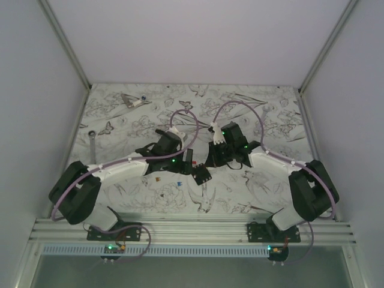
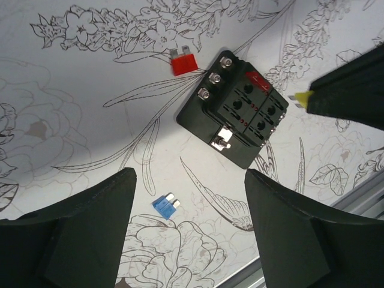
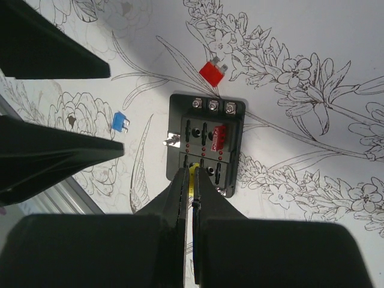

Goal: Snap on the fuse box
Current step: Install the fuse at the fuse box base.

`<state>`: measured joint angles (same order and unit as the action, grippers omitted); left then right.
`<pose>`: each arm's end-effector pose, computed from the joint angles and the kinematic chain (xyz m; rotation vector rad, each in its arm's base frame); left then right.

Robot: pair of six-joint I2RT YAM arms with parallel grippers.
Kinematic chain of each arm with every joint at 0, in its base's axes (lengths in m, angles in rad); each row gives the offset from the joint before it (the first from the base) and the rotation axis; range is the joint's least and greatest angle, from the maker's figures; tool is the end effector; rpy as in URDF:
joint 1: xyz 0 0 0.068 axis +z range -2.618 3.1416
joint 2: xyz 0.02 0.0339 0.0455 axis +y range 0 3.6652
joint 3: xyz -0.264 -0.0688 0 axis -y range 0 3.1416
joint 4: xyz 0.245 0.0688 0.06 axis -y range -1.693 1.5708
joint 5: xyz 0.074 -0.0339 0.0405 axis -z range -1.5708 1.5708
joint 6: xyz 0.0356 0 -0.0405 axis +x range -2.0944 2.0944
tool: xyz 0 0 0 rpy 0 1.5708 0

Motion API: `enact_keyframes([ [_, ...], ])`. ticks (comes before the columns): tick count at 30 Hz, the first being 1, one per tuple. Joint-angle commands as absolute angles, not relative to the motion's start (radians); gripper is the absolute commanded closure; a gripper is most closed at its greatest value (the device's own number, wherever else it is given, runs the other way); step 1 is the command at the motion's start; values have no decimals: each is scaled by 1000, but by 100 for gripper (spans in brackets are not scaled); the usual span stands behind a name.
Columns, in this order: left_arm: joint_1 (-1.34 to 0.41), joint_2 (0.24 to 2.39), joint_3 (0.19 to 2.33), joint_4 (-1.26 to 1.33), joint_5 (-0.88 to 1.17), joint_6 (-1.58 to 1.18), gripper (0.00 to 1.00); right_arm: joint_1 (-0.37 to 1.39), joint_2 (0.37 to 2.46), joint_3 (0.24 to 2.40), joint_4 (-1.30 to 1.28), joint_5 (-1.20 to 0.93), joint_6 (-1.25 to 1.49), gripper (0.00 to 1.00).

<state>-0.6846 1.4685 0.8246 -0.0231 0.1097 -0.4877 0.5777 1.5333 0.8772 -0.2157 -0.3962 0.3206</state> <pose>0.2384 -0.1996 0.2094 0.2924 2.3251 -0.7361 0.2518 0.1806 0.1936 -0.5109 2.5000 0.8629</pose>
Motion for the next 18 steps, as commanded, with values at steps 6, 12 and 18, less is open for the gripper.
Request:
enact_keyframes([
  [6, -675, 1558, 879, -56, 134, -578, 22, 611, 1478, 849, -230, -327, 314, 100],
  [12, -674, 1585, 896, -63, 135, -593, 21, 630, 1507, 838, -202, -321, 326, 100],
  [18, -672, 1595, 899, -68, 130, -608, 20, 632, 1522, 836, -196, -301, 328, 100],
])
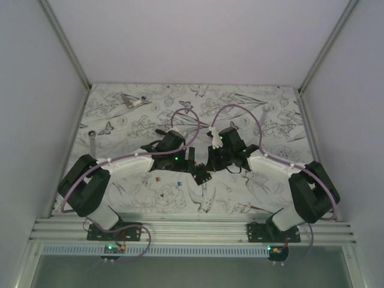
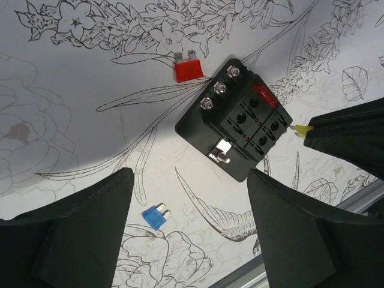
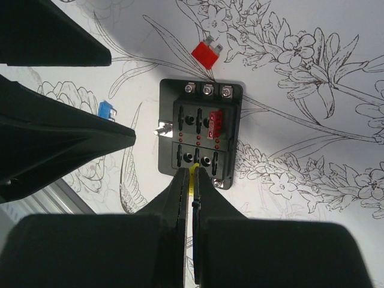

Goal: Snap on the fuse box
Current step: Install the fuse at the fuse box base.

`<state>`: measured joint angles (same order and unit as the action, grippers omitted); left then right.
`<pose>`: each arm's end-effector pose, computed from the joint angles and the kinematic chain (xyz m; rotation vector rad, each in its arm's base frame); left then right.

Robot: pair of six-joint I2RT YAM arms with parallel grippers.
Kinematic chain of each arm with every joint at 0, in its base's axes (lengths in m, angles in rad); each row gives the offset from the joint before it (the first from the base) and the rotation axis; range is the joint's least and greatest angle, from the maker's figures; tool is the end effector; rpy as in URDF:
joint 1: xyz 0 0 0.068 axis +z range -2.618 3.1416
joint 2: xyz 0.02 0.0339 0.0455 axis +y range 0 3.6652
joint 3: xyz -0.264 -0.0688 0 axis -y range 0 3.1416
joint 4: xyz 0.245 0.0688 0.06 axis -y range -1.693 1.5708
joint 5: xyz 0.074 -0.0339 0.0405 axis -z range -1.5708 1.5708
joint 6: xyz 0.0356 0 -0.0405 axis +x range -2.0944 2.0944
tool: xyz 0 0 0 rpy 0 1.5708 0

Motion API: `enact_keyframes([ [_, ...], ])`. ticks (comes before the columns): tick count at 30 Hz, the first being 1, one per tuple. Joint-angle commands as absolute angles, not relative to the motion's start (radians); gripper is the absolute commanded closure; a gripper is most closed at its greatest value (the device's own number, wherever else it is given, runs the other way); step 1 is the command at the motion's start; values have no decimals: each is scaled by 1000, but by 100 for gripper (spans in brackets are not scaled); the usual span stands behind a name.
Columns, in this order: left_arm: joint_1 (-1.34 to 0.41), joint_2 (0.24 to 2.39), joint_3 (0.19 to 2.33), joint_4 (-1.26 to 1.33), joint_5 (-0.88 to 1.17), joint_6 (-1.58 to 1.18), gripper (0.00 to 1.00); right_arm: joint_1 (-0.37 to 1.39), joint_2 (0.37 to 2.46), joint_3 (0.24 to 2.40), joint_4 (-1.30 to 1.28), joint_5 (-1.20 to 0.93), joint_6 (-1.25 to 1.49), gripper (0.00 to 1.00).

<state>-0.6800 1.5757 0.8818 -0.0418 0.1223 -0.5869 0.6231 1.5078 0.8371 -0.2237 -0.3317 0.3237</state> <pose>0.2531 -0.2103 0.1936 0.1790 2.4245 -0.7581 0.2369 0.1845 0.1877 -0.5335 2.5216 0.7959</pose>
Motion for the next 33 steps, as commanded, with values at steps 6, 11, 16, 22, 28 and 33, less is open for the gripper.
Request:
enact_keyframes([
  [6, -667, 1608, 905, -73, 136, -619, 19, 633, 1546, 836, -189, -294, 329, 100],
  [11, -667, 1609, 905, -76, 136, -621, 18, 633, 1556, 841, -186, -284, 326, 100],
  [16, -667, 1619, 910, -76, 139, -623, 17, 632, 1560, 843, -187, -282, 326, 100],
  [22, -666, 1626, 918, -78, 141, -620, 15, 633, 1576, 844, -189, -280, 325, 100],
  [28, -667, 1640, 926, -79, 146, -620, 14, 638, 1601, 845, -175, -274, 321, 100],
  [33, -667, 1650, 935, -79, 151, -622, 14, 645, 1598, 845, -170, -260, 314, 100],
])
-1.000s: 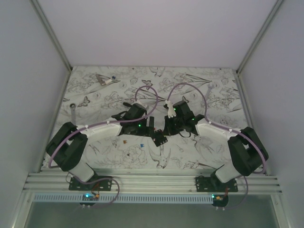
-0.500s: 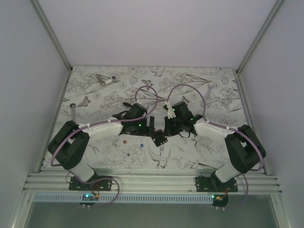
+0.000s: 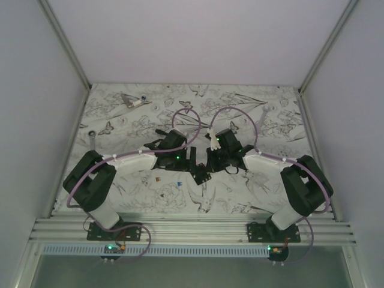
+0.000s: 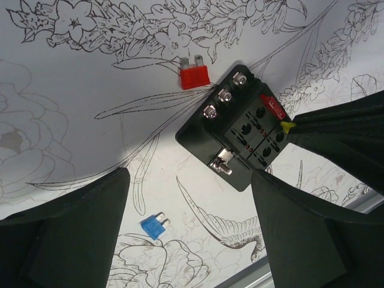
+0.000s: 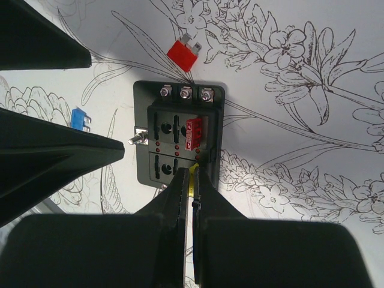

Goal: Snap on the fuse box
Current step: Install the fuse at the fuse box base.

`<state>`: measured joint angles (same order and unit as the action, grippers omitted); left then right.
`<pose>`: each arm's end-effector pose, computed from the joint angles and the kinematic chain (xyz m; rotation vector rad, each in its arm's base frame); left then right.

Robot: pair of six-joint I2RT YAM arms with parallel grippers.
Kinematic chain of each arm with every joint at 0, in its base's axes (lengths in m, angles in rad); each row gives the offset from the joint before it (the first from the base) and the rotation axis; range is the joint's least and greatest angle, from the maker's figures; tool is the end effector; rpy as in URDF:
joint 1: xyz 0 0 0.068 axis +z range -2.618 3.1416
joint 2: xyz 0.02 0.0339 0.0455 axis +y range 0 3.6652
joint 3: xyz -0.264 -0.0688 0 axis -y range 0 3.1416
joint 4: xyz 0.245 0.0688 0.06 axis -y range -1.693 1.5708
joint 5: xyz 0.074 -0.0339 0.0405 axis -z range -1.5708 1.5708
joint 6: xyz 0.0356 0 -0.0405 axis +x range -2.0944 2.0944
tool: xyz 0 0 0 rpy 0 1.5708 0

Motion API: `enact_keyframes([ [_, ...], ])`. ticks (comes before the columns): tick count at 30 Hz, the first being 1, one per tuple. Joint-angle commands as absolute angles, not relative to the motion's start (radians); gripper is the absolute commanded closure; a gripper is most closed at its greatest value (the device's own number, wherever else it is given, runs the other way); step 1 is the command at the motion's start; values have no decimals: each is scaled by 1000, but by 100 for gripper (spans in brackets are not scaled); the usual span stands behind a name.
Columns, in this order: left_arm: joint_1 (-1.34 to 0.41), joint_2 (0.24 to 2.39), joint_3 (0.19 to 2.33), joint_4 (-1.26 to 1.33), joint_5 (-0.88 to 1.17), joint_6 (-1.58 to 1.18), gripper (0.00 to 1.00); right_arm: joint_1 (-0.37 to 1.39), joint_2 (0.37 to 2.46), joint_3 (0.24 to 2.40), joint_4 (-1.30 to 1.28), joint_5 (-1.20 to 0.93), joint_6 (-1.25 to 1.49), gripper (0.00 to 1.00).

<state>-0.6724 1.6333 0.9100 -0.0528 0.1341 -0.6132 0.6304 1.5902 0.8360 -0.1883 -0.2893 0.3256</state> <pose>0.2613 -0.2142 0.1833 0.1431 2.4737 -0.7562 0.2431 0.1899 0.1660 -0.5201 2.5698 0.7302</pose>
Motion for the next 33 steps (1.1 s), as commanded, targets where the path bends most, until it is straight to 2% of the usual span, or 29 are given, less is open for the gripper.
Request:
enact_keyframes([
  [1, -666, 1652, 937, -79, 153, -624, 14, 647, 1600, 845, -174, -258, 312, 100],
  [4, -666, 1654, 939, -78, 153, -627, 14, 651, 1596, 847, -184, -246, 307, 99],
  [6, -667, 1651, 937, -80, 152, -627, 14, 659, 1587, 853, -196, -232, 301, 93],
  [20, -649, 1592, 894, -82, 126, -660, 14, 706, 1509, 923, -288, -131, 286, 67],
  [33, -642, 1617, 892, -78, 133, -728, 14, 762, 1560, 976, -390, -24, 312, 76],
])
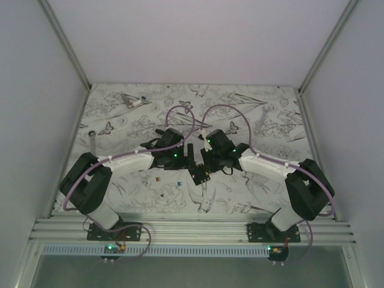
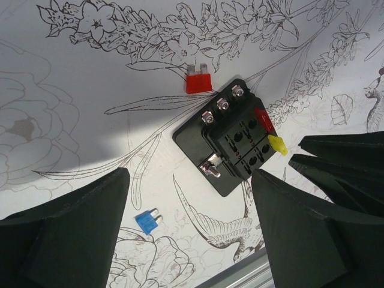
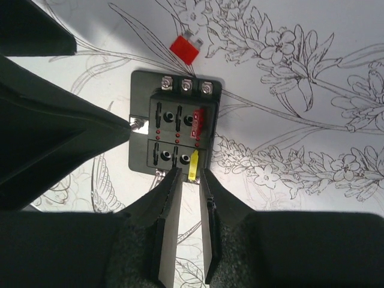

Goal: Snap on the fuse box
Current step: Install the fuse at the fuse box base.

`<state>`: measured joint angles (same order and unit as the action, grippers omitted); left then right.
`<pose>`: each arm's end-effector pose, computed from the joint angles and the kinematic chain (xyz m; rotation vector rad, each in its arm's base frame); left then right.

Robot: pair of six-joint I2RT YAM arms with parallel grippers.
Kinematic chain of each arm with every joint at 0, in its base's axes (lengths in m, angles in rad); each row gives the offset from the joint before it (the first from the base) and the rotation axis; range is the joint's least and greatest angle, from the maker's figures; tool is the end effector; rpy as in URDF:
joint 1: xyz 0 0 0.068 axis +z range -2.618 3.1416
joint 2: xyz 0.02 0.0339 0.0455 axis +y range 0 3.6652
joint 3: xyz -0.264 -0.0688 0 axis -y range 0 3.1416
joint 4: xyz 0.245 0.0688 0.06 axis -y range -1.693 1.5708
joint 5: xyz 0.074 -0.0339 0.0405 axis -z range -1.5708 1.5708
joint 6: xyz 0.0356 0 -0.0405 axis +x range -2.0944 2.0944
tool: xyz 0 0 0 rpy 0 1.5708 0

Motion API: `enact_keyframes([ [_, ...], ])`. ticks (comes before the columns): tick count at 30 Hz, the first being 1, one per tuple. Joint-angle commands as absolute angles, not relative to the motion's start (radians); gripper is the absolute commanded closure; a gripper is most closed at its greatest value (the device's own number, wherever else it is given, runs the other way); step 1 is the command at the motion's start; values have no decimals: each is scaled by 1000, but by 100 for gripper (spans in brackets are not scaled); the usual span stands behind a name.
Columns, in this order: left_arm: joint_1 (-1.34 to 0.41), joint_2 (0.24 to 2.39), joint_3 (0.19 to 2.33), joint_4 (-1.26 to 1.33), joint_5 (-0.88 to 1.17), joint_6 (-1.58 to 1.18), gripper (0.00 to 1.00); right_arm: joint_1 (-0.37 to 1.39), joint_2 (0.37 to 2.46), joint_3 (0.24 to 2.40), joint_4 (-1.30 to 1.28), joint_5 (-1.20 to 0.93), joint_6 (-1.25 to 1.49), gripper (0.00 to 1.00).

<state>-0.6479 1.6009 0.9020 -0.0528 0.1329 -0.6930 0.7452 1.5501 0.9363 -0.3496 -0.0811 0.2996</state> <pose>0.2634 -0.2053 0.1911 0.0156 2.4632 -0.7925 0.2272 0.2136 0.1955 -0.6091 2.5381 0.4999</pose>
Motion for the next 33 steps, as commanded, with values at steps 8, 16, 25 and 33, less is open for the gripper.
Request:
enact_keyframes([
  [8, -642, 1657, 906, -73, 146, -758, 16, 770, 1613, 989, -394, -31, 307, 80],
  [16, -643, 1679, 912, -70, 152, -783, 26, 776, 1624, 995, -384, -44, 312, 84],
  [25, -643, 1708, 919, -45, 177, -806, 36, 777, 1670, 998, -410, -29, 323, 99],
  [33, -641, 1673, 900, -45, 149, -799, 36, 777, 1684, 998, -420, 5, 326, 99],
])
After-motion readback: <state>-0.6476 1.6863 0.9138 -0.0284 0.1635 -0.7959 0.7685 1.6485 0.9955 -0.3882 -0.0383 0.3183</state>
